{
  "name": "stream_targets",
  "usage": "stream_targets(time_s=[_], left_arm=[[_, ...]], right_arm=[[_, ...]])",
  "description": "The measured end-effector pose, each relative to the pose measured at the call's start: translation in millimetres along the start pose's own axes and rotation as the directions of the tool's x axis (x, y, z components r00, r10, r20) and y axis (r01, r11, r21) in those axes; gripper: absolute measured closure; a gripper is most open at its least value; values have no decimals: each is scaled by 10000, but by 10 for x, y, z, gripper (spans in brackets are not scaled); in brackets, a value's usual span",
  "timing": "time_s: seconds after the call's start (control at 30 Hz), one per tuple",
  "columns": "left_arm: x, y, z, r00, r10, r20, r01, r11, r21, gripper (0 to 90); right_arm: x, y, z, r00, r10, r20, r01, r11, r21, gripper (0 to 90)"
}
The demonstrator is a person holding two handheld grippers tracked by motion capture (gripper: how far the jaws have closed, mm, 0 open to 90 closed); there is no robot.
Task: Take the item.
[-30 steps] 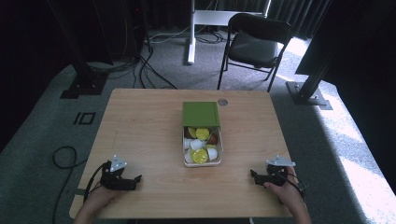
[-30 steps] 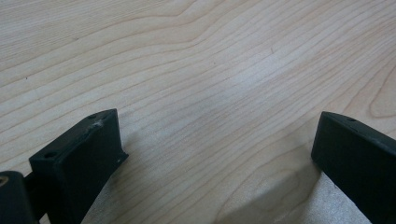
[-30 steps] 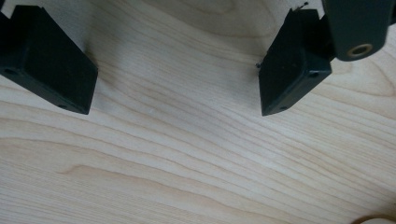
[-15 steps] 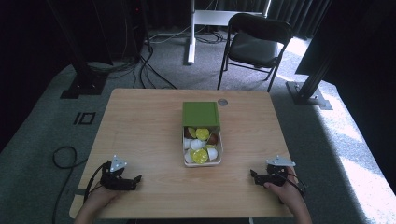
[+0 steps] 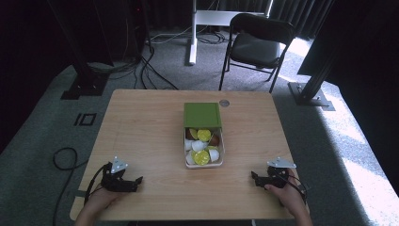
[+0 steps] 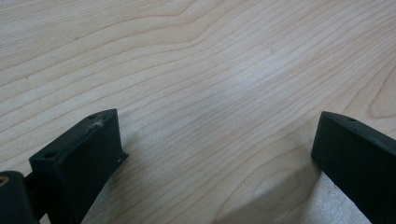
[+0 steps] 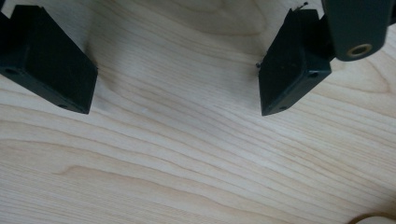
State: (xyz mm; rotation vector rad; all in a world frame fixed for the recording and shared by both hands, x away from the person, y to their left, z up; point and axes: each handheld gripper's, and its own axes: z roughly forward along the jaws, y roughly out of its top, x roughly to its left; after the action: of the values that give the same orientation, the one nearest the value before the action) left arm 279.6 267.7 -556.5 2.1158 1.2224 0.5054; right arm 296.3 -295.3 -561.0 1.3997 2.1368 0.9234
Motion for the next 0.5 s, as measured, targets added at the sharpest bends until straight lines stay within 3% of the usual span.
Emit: stream_targets(time_s=[0.27,0.5], left_arm=[[0,0,0,10000,3,0,-3,10000,5,28],[0,0,-1,10000,5,-1,-5,10000,9,28]], right_arm=[[1,46,15,9996,271,-55,-272,9996,-19,141],[40,117,-24,9998,203,-62,-204,9994,-272,141]])
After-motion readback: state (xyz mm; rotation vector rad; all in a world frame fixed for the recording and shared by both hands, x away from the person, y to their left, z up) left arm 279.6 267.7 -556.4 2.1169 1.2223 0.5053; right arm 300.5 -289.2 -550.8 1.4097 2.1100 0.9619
